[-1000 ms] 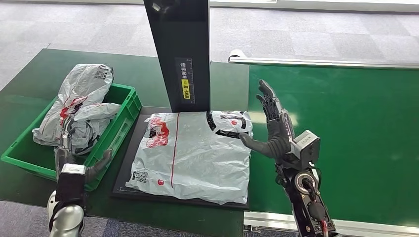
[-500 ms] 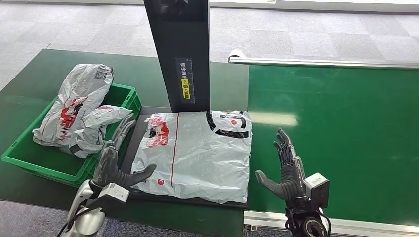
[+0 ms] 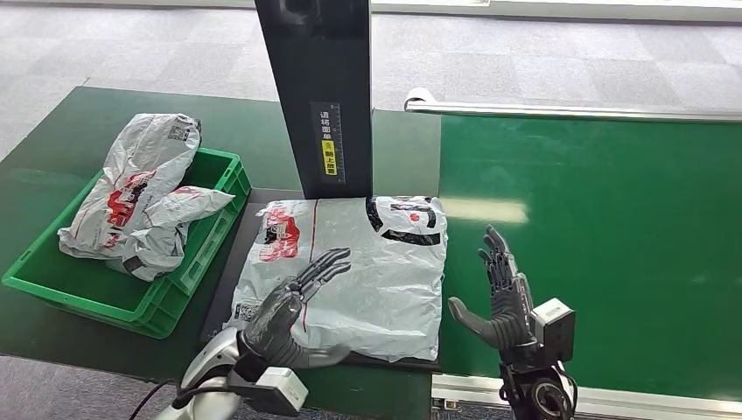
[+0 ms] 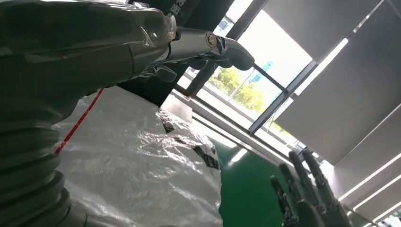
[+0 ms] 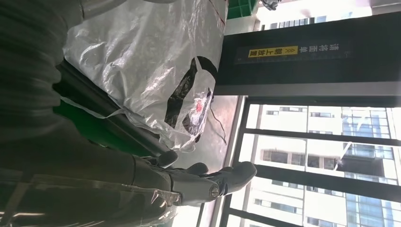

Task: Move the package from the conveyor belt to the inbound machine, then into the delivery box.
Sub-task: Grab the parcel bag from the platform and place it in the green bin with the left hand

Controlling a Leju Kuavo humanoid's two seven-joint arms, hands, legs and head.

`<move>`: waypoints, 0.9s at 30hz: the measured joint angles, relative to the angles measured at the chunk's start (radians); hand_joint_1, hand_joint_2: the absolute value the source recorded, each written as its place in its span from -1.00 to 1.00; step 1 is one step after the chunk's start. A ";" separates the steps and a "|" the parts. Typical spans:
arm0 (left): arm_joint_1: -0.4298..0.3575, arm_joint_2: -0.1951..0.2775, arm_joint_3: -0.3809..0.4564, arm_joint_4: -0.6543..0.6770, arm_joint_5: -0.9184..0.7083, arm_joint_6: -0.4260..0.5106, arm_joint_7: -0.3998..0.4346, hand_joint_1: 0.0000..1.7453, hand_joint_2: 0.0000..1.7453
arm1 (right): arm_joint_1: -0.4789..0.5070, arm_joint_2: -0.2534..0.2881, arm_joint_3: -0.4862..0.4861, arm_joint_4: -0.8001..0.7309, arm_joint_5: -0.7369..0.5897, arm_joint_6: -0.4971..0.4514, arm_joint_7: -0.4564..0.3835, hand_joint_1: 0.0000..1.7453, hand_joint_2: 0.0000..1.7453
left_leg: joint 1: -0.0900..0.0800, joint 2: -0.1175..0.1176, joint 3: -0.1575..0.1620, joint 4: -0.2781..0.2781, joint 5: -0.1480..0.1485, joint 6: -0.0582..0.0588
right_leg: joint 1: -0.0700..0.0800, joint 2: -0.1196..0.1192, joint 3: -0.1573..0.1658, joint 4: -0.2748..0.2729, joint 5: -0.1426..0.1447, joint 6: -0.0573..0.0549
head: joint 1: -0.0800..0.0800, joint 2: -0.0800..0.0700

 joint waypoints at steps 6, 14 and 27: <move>-0.037 0.002 -0.057 0.118 -0.051 0.037 0.014 -1.00 1.00 | -0.017 0.000 0.010 0.023 -0.007 0.001 0.000 -1.00 1.00 | 0.000 0.000 0.000 0.000 0.000 0.000 | 0.000 0.000 0.000 0.000 0.000 0.000 | 0.000 0.000; -0.126 0.005 -0.116 0.288 -0.290 0.238 0.109 -1.00 1.00 | -0.019 -0.003 0.024 0.028 -0.034 -0.001 0.000 -1.00 1.00 | 0.000 0.000 0.000 0.000 0.000 0.000 | 0.000 0.000 0.000 0.000 0.000 0.000 | 0.000 0.000; -0.288 -0.020 -0.210 0.558 -0.723 0.338 0.351 -0.32 1.00 | -0.030 0.000 0.049 0.029 -0.035 -0.012 0.000 -1.00 1.00 | 0.000 -0.001 0.003 0.000 0.000 0.000 | 0.000 -0.001 0.005 0.000 0.000 0.000 | 0.000 0.000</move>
